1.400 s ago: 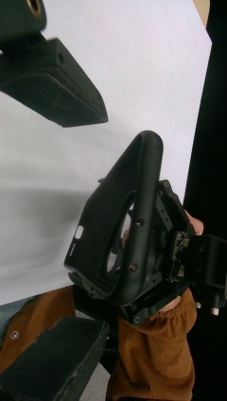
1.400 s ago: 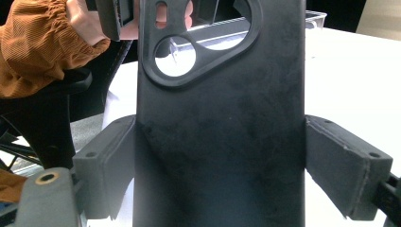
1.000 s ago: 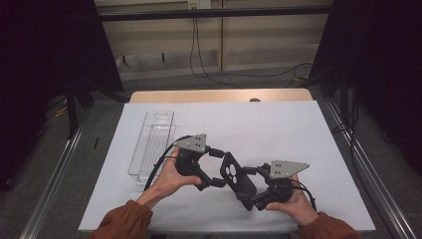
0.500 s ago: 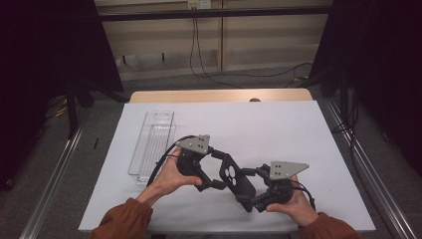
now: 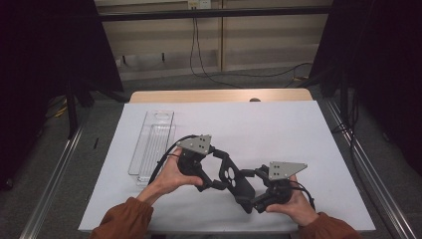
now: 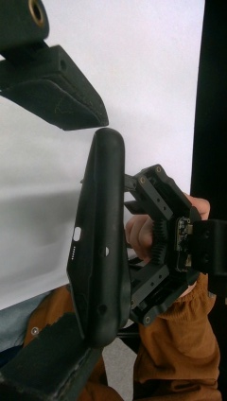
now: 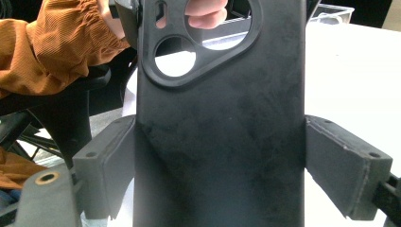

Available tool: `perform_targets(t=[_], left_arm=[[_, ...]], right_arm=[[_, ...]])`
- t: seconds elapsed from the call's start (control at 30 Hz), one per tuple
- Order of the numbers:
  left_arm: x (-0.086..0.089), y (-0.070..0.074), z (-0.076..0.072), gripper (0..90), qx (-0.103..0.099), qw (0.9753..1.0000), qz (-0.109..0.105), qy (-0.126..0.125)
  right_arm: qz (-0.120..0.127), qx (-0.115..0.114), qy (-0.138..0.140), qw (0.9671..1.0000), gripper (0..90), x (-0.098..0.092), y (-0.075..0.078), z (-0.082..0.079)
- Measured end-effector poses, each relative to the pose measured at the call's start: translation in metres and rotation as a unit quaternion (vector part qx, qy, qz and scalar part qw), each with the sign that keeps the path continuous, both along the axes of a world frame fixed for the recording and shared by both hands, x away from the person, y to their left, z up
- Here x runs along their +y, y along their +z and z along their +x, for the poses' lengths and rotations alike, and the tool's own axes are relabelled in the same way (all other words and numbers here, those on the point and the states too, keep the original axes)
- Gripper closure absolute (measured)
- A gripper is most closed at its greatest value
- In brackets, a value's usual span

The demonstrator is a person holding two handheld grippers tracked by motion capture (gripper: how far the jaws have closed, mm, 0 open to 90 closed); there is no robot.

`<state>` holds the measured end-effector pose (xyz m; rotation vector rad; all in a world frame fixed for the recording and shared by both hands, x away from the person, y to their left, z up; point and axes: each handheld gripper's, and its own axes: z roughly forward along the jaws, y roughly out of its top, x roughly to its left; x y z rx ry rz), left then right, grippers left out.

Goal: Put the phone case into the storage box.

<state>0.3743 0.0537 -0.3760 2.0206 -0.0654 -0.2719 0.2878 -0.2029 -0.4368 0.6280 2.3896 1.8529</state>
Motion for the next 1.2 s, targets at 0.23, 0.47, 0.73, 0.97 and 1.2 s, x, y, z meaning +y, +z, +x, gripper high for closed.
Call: perform_targets(t=[0.23, 0.47, 0.73, 0.97, 1.2], left_arm=[[-0.0013, -0.0003, 0.0008, 5.5, 0.001, 1.0, -0.003, -0.007], [-0.0033, 0.0027, 0.0004, 6.2, -0.004, 0.9997, -0.003, -0.023], [-0.0035, 0.0052, -0.0007, 10.5, -0.009, 0.9989, 0.001, -0.046], [-0.0051, 0.0034, -0.0014, 10.9, 0.0, 0.9984, 0.003, -0.056], [-0.0056, 0.0022, -0.001, 11.8, 0.007, 0.9978, 0.012, -0.064]], right_arm=[[0.0, 0.002, 0.004, 1.0, 14.4, 0.0006, -0.0011, 0.0008], [0.0, 0.005, 0.011, 0.9999, 14.5, 0.0015, -0.0012, 0.0004], [-0.003, 0.007, 0.02, 0.9998, 14.4, 0.003, -0.0012, -0.0007], [-0.006, 0.008, 0.028, 0.9996, 14.4, 0.0037, -0.0012, -0.0016], [-0.01, 0.005, 0.032, 0.9994, 14.4, 0.0045, -0.0016, -0.002]])
